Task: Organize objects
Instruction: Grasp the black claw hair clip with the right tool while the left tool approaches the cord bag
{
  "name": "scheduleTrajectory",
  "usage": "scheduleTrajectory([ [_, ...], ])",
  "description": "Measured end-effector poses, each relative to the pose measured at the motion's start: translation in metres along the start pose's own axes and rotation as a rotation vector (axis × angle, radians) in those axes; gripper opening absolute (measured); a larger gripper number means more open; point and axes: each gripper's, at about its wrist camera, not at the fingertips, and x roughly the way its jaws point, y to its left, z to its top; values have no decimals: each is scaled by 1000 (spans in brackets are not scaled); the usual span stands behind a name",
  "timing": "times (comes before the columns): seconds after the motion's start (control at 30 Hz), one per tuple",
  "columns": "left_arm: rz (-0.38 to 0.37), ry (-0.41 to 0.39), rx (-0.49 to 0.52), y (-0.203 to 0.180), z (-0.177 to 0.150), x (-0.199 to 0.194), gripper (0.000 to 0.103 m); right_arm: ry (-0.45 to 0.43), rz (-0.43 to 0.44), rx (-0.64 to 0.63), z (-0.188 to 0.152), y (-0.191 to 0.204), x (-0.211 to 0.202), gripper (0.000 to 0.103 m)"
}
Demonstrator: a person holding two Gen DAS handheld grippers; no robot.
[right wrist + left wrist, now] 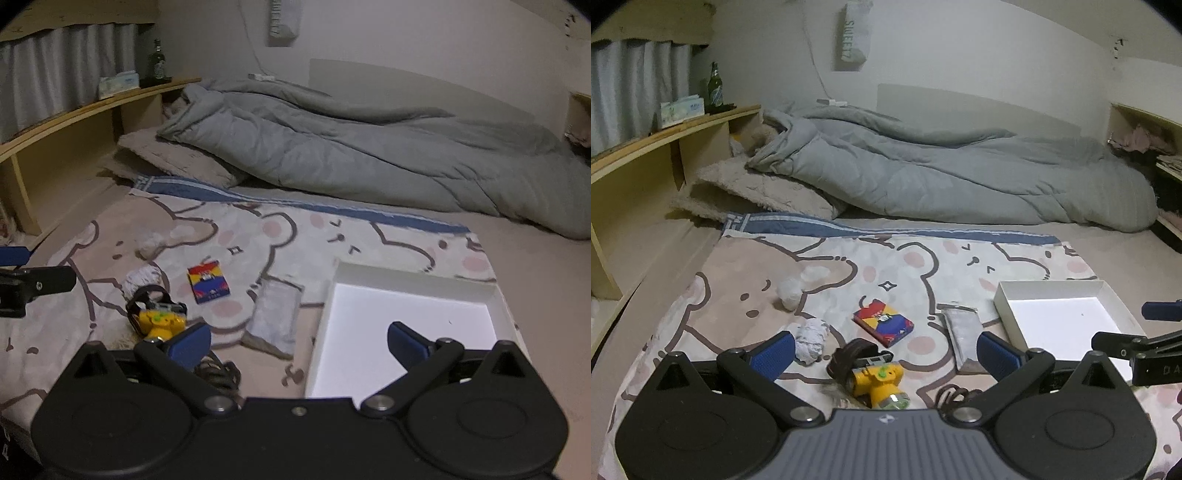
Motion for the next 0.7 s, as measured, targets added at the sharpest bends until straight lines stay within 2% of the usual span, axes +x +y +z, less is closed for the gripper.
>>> scheduleTrajectory([
  [0.23, 37, -39, 64, 15, 20, 16, 103, 39, 66, -8, 25, 11, 31, 103],
  [0.4, 19, -8, 61, 28, 15, 42, 103, 50, 85, -25, 35, 15, 66, 101],
  [0.5, -12, 42, 60, 38, 4, 63, 102, 81, 84, -43, 32, 17, 92, 92],
  [0.57, -43, 80, 68, 45, -2, 76, 102, 118, 100, -44, 27, 16, 109, 81],
  [0.7, -61, 103, 59, 60, -17, 94, 102, 209, 156, -28, 13, 14, 136, 75],
])
